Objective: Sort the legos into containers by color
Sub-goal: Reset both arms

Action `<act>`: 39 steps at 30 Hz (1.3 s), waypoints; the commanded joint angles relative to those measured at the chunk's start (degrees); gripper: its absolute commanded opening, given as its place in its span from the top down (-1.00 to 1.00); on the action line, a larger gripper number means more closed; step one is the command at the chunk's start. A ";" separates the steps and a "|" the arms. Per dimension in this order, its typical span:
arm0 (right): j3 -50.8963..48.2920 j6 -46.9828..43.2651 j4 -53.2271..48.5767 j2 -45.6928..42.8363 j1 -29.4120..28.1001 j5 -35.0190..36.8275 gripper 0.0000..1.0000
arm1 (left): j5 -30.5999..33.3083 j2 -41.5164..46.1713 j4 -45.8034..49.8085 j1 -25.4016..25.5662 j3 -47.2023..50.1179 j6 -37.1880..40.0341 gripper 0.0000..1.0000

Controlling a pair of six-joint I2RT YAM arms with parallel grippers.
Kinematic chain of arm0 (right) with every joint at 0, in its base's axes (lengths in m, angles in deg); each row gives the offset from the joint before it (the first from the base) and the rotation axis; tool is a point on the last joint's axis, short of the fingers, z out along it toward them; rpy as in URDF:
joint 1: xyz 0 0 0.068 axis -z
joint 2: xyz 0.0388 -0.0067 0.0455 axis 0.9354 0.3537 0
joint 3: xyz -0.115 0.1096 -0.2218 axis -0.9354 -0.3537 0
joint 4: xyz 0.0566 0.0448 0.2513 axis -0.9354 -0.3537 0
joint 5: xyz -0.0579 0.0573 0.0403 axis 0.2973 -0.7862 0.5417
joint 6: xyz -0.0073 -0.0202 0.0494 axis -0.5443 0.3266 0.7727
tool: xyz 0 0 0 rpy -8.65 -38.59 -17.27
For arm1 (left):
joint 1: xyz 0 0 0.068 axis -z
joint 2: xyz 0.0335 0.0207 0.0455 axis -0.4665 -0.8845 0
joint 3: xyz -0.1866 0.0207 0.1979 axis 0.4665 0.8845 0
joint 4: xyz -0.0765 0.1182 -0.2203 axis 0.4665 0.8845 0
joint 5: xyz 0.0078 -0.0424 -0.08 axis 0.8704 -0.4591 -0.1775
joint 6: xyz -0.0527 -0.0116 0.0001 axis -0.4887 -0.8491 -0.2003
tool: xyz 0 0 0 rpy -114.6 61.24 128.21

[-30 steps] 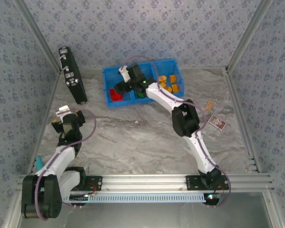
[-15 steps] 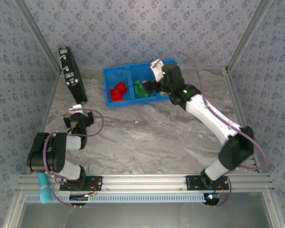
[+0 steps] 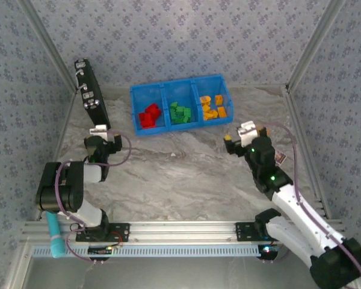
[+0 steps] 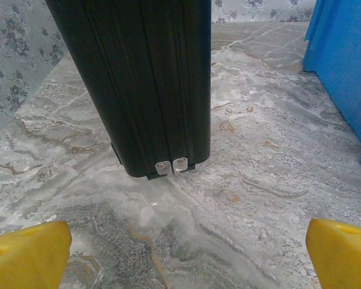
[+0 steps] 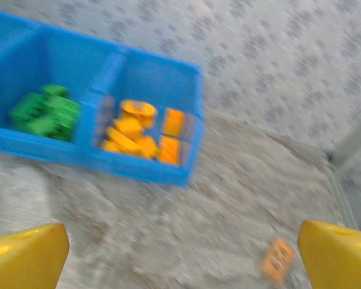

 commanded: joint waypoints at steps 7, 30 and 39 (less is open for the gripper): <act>-14.92 6.90 24.66 6.84 21.49 -10.25 -0.99 | -3.50 -0.06 1.26 -0.27 -0.83 -0.63 -1.00; -6.80 8.50 41.67 42.47 24.31 -21.66 -0.99 | -3.53 -0.12 1.27 -0.25 -0.83 -0.60 -1.00; -6.72 8.53 41.50 42.48 24.29 -21.57 -0.99 | -3.56 -0.03 1.27 -0.23 -0.84 -0.66 -1.00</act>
